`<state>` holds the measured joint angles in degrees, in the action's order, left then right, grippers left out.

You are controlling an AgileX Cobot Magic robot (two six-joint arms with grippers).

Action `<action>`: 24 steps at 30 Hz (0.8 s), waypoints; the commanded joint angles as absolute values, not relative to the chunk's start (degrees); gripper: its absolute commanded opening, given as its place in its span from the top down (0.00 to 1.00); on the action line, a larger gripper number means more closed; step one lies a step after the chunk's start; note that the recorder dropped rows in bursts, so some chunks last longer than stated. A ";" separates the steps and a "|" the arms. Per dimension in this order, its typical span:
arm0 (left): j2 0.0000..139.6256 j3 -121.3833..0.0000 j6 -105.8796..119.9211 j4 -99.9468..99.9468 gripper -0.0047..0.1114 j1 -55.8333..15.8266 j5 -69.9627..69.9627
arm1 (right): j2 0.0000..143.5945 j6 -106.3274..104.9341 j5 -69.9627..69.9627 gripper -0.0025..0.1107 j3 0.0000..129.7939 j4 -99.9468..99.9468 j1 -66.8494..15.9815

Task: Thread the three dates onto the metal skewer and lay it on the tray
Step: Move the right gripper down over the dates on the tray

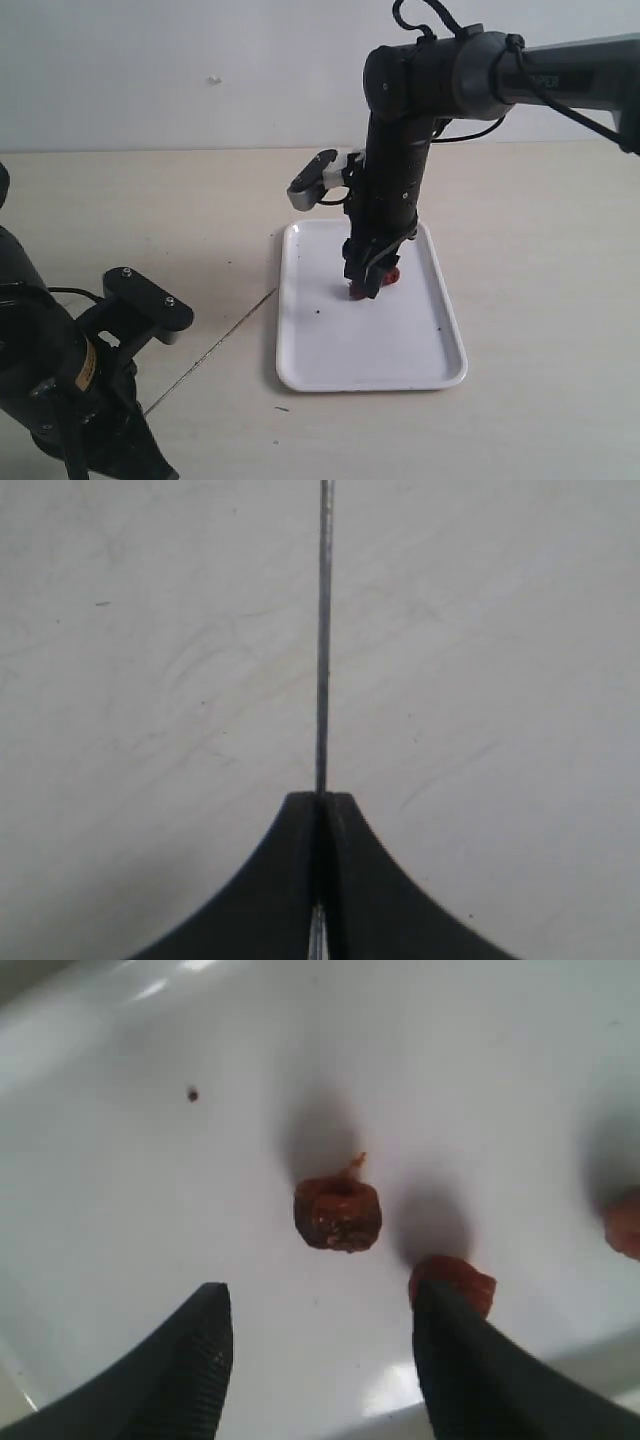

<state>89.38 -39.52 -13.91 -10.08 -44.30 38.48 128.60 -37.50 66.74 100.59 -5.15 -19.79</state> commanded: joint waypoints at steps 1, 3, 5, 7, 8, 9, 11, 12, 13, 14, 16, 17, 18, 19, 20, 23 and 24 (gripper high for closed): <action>89.39 -39.23 -13.90 -9.82 0.96 -44.53 37.71 | 129.47 -37.87 64.55 0.50 101.06 -4.25 -19.95; 89.39 -39.23 -13.90 -9.82 0.96 -44.53 37.62 | 129.47 -38.53 63.13 0.50 101.06 -4.37 -19.95; 89.39 -39.23 -13.90 -9.82 0.96 -44.53 37.62 | 129.35 -39.50 62.39 0.50 101.06 -4.37 -19.95; 89.39 -39.23 -13.90 -9.82 0.96 -44.53 37.57 | 129.35 -40.85 62.31 0.50 101.06 -4.37 -19.95; 89.39 -39.23 -13.90 -9.82 0.96 -44.53 37.57 | 129.35 -41.11 62.31 0.50 101.06 -4.37 -19.95; 89.39 -39.23 -13.90 -9.82 0.96 -44.53 37.57 | 129.35 -41.41 62.31 0.50 101.06 -4.37 -19.95; 89.39 -39.23 -13.90 -9.82 0.96 -44.53 37.57 | 129.45 -42.74 62.31 0.50 101.06 -5.44 -19.95; 89.39 -39.23 -13.90 -9.82 0.96 -44.53 37.57 | 129.45 -43.67 62.31 0.50 101.06 -6.17 -19.95; 89.39 -39.23 -13.90 -9.82 0.96 -44.53 37.57 | 129.45 -44.34 62.16 0.50 101.06 -6.82 -19.95; 89.39 -39.23 -13.90 -9.82 0.96 -44.53 37.57 | 129.45 -45.09 62.02 0.50 101.06 -7.49 -19.95; 89.39 -39.23 -13.90 -9.82 0.96 -44.53 37.57 | 129.45 -46.08 61.52 0.50 101.06 -8.23 -19.95; 89.39 -39.23 -13.90 -9.82 0.96 -44.53 37.57 | 129.56 -46.08 61.19 0.50 101.06 -8.23 -19.95; 89.39 -39.23 -13.90 -9.82 0.96 -44.53 37.57 | 129.56 -46.08 61.06 0.50 101.06 -8.04 -19.95; 89.39 -39.23 -13.90 -9.82 0.96 -44.53 37.57 | 129.81 -46.08 61.06 0.50 101.06 -7.62 -19.95; 89.39 -39.23 -13.90 -9.82 0.96 -44.53 37.57 | 129.94 -46.08 60.79 0.50 101.06 -7.32 -19.95; 89.39 -39.23 -13.90 -9.82 0.96 -44.53 37.57 | 130.49 -46.08 59.31 0.50 101.06 -7.05 -19.95; 89.39 -39.23 -13.90 -9.82 0.96 -44.53 37.57 | 130.73 -46.08 59.34 0.50 101.06 -7.05 -19.95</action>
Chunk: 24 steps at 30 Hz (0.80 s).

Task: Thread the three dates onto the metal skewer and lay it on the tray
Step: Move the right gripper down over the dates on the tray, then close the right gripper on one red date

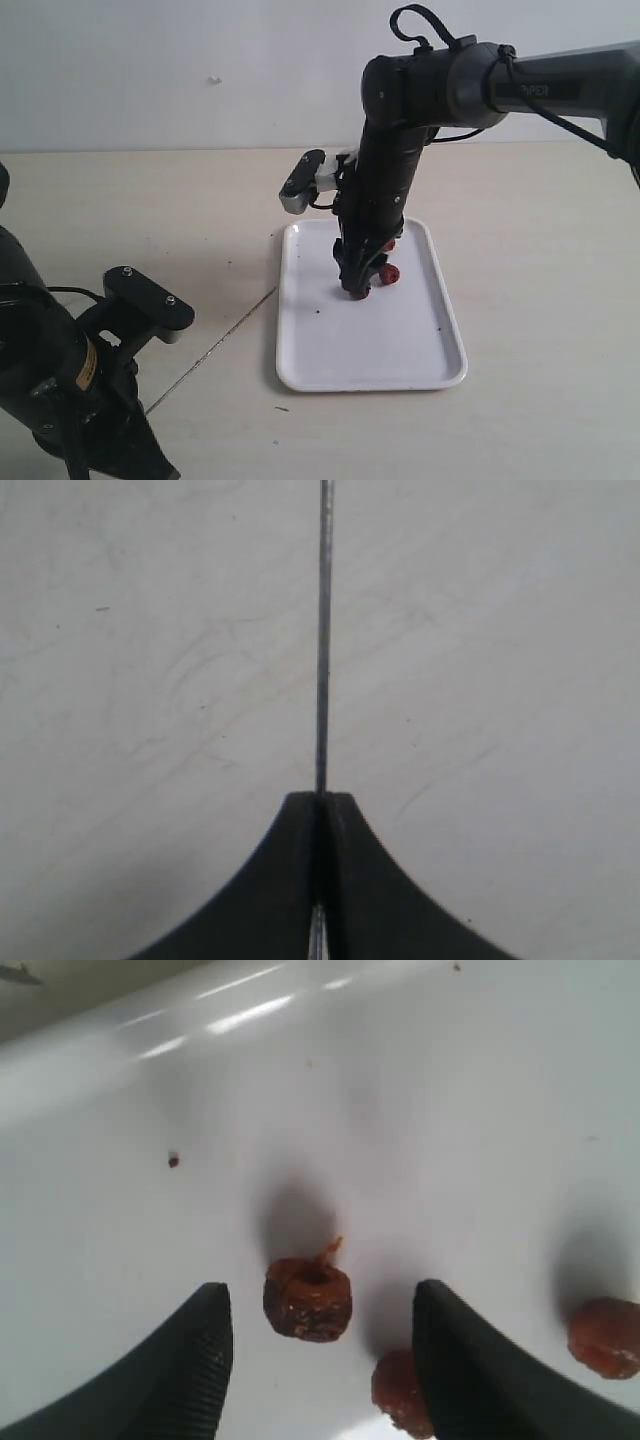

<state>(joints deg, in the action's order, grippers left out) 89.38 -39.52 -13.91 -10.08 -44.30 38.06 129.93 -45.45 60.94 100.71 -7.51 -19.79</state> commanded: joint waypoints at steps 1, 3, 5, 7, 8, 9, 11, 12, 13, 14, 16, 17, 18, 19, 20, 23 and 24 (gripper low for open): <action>89.39 -39.23 -13.90 -9.82 0.96 -44.53 37.57 | 130.85 -46.08 59.34 0.50 101.06 -7.17 -19.95; 89.39 -39.23 -13.90 -9.82 0.96 -44.53 37.57 | 131.29 -46.08 59.34 0.50 101.06 -7.30 -19.95; 89.39 -39.23 -13.90 -9.82 0.96 -44.53 37.57 | 131.56 -45.97 59.79 0.50 101.06 -7.19 -19.95; 89.39 -39.23 -13.90 -9.82 0.96 -44.53 37.57 | 131.80 -45.97 59.79 0.50 101.06 -7.19 -19.95; 89.39 -39.23 -13.90 -9.82 0.96 -44.53 37.57 | 131.92 -45.97 59.94 0.50 101.06 -7.19 -19.95; 89.39 -39.23 -13.90 -9.82 0.96 -44.53 37.57 | 131.92 -45.97 60.19 0.50 101.06 -7.19 -19.95; 89.39 -39.23 -13.90 -9.82 0.96 -44.53 37.57 | 131.92 -45.97 60.19 0.50 101.06 -7.19 -19.95; 89.39 -39.23 -13.90 -9.82 0.96 -44.53 37.57 | 131.92 -45.97 60.19 0.50 101.06 -7.19 -19.95; 89.39 -39.23 -13.90 -9.82 0.96 -44.53 37.57 | 131.92 -45.89 60.17 0.50 101.06 -7.19 -19.95; 89.39 -39.23 -13.90 -9.82 0.96 -44.53 37.41 | 131.92 -45.87 60.28 0.50 101.06 -7.19 -19.95; 89.39 -39.23 -13.90 -9.82 0.96 -44.53 37.41 | 131.94 -45.87 60.56 0.50 101.06 -7.19 -19.95; 89.39 -39.23 -13.90 -9.82 0.96 -44.53 37.41 | 132.05 -45.87 60.70 0.50 101.06 -7.19 -19.95; 89.39 -39.23 -13.90 -9.82 0.96 -44.53 37.41 | 132.38 -45.87 61.01 0.50 101.06 -7.19 -19.95; 89.39 -39.23 -13.90 -9.82 0.96 -44.53 37.25 | 132.68 -45.87 61.13 0.50 101.06 -7.19 -19.95; 89.39 -39.23 -13.90 -9.82 0.96 -44.53 37.25 | 133.07 -45.87 61.26 0.50 101.06 -7.07 -19.95; 89.39 -39.23 -13.90 -9.82 0.96 -44.53 37.25 | 133.45 -45.87 61.26 0.50 101.06 -7.09 -19.95; 89.39 -39.23 -13.90 -9.82 0.96 -44.53 37.25 | 133.45 -45.87 61.26 0.50 101.06 -7.09 -19.95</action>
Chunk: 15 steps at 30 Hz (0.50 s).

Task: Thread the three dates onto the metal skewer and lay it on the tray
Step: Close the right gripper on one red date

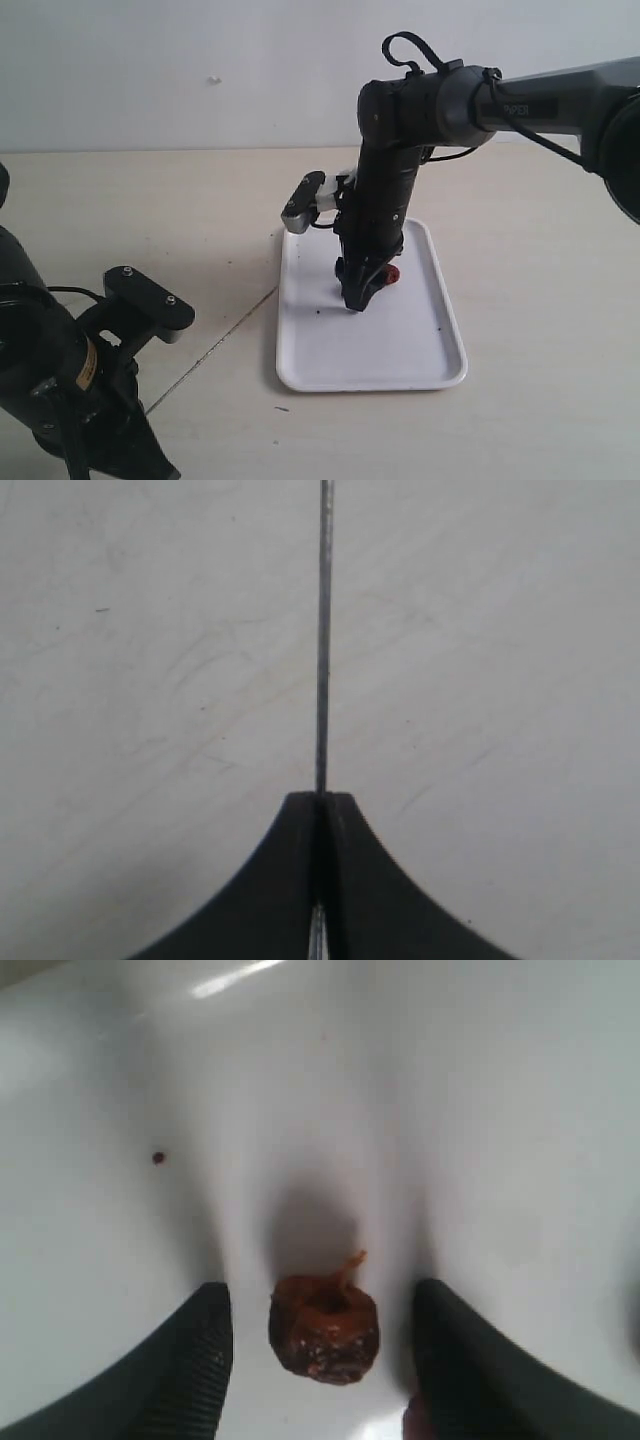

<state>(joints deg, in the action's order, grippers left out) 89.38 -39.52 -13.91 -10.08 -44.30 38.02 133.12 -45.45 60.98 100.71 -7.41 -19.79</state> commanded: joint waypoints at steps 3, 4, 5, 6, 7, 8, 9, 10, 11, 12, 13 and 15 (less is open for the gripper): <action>89.39 -39.23 -13.90 -9.82 0.96 -44.53 37.25 | 133.46 -45.87 61.26 0.50 101.06 -7.09 -19.95; 89.39 -39.23 -13.90 -9.82 0.96 -44.53 37.25 | 133.46 -45.87 61.26 0.51 101.06 -7.09 -19.95; 89.39 -39.23 -13.90 -9.82 0.96 -44.53 37.25 | 133.46 -45.87 61.26 0.52 101.06 -7.20 -19.95; 89.39 -39.23 -13.90 -9.82 0.96 -44.53 37.25 | 133.46 -45.87 61.26 0.52 101.06 -7.20 -19.95; 89.39 -39.23 -13.90 -9.82 0.96 -44.53 37.25 | 133.46 -45.87 61.26 0.53 101.06 -7.20 -19.95; 89.39 -39.23 -13.90 -9.82 0.96 -44.53 37.25 | 133.46 -45.87 61.26 0.54 101.06 -7.33 -19.95; 89.39 -39.23 -13.90 -9.82 0.96 -44.53 37.25 | 133.46 -45.87 61.26 0.54 101.06 -7.46 -19.95; 89.39 -39.23 -13.90 -9.82 0.96 -44.53 37.25 | 133.46 -45.87 61.26 0.55 101.06 -7.60 -19.95; 89.39 -39.23 -13.90 -9.82 0.96 -44.53 37.25 | 133.46 -45.87 61.26 0.56 101.06 -7.60 -19.95; 89.39 -39.23 -13.90 -9.82 0.96 -44.53 37.25 | 133.46 -45.72 61.26 0.57 101.06 -7.85 -19.95; 89.39 -39.23 -13.90 -9.82 0.96 -44.53 37.25 | 133.46 -45.62 61.26 0.58 101.06 -8.02 -19.95; 89.39 -39.23 -13.90 -9.82 0.96 -44.53 37.25 | 133.46 -45.02 61.26 0.60 101.06 -8.17 -19.95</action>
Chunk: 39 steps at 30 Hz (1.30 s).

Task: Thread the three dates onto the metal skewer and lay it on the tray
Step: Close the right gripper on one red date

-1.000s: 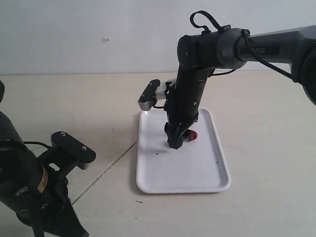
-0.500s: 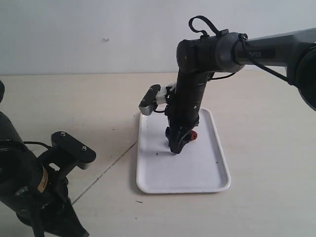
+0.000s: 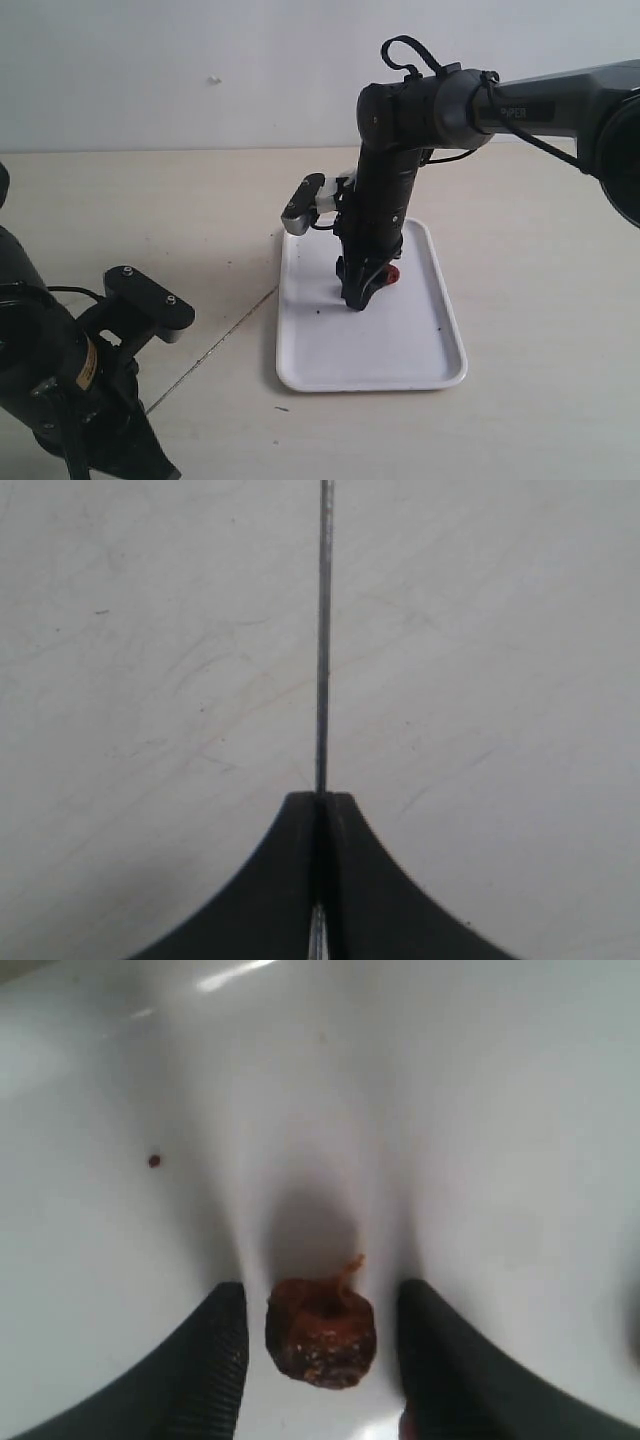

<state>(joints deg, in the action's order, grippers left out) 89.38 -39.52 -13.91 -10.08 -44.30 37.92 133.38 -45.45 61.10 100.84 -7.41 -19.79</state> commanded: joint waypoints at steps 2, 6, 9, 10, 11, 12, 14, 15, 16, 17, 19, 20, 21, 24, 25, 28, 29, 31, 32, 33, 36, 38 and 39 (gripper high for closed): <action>89.39 -39.23 -13.90 -9.82 0.96 -44.53 37.25 | 133.56 -44.89 61.26 0.61 101.06 -8.17 -19.95; 89.39 -39.23 -13.90 -9.82 0.96 -44.53 37.25 | 133.77 -44.28 61.26 0.64 101.06 -8.17 -19.95; 89.39 -39.23 -13.90 -9.82 0.96 -44.53 37.25 | 133.77 -43.38 61.26 0.67 101.06 -7.96 -19.95; 89.39 -39.23 -13.90 -9.82 0.96 -44.53 37.25 | 133.77 -43.38 61.37 0.68 101.06 -7.96 -19.95; 89.39 -39.23 -13.90 -9.82 0.96 -44.53 37.25 | 133.77 -43.38 61.51 0.69 101.06 -7.84 -19.95; 89.39 -39.23 -13.90 -9.82 0.96 -44.53 37.25 | 133.77 -43.38 61.75 0.69 101.06 -7.72 -19.95; 89.39 -39.23 -13.90 -9.82 0.96 -44.53 37.25 | 133.77 -43.38 62.04 0.70 101.06 -7.64 -19.95; 89.39 -39.23 -13.90 -9.82 0.96 -44.53 37.25 | 133.77 -43.38 62.18 0.70 101.06 -7.64 -19.95; 89.39 -39.23 -13.90 -9.82 0.96 -44.53 37.25 | 133.77 -43.38 62.40 0.70 101.06 -7.47 -19.95; 89.39 -39.23 -13.90 -9.82 0.96 -44.53 37.25 | 133.77 -43.38 62.40 0.70 101.06 -7.35 -19.95; 89.39 -39.23 -13.90 -9.82 0.96 -44.53 37.25 | 133.77 -43.49 62.52 0.70 101.06 -7.08 -19.95; 89.39 -39.23 -13.90 -9.82 0.96 -44.53 37.25 | 133.77 -43.49 62.62 0.70 101.06 -6.96 -19.95; 89.39 -39.23 -13.90 -9.82 0.96 -44.53 37.25 | 133.77 -43.49 62.60 0.70 101.06 -6.96 -19.95; 89.39 -39.23 -13.90 -9.82 0.96 -44.53 37.25 | 133.77 -43.49 62.74 0.74 101.06 -6.96 -19.95; 89.39 -39.23 -13.90 -9.82 0.96 -44.53 37.25 | 133.77 -43.62 62.74 0.75 101.06 -6.96 -19.95; 89.39 -39.23 -13.90 -9.82 0.96 -44.53 37.25 | 133.77 -43.62 62.74 0.75 101.06 -6.96 -19.95; 89.39 -39.23 -13.90 -9.82 0.96 -44.53 37.25 | 133.77 -43.62 62.74 0.76 101.06 -6.96 -19.95; 89.39 -39.23 -13.90 -9.82 0.96 -44.53 37.25 | 133.77 -43.62 63.40 0.77 101.06 -6.96 -19.95; 89.39 -39.23 -13.90 -9.82 0.96 -44.53 37.39 | 133.77 -43.62 63.86 0.78 101.06 -6.96 -19.95; 89.39 -39.23 -13.90 -9.82 0.96 -44.53 37.39 | 133.77 -43.62 63.86 0.78 101.06 -6.96 -19.95; 89.39 -39.23 -13.90 -9.82 0.96 -44.53 37.39 | 133.77 -43.51 63.86 0.79 101.06 -6.96 -19.95; 89.39 -39.23 -13.90 -9.82 0.96 -44.53 37.39 | 133.77 -43.51 63.86 0.79 101.06 -6.96 -19.95; 89.39 -39.23 -13.90 -9.82 0.96 -44.53 37.39 | 133.77 -43.51 63.86 0.79 101.06 -6.85 -19.95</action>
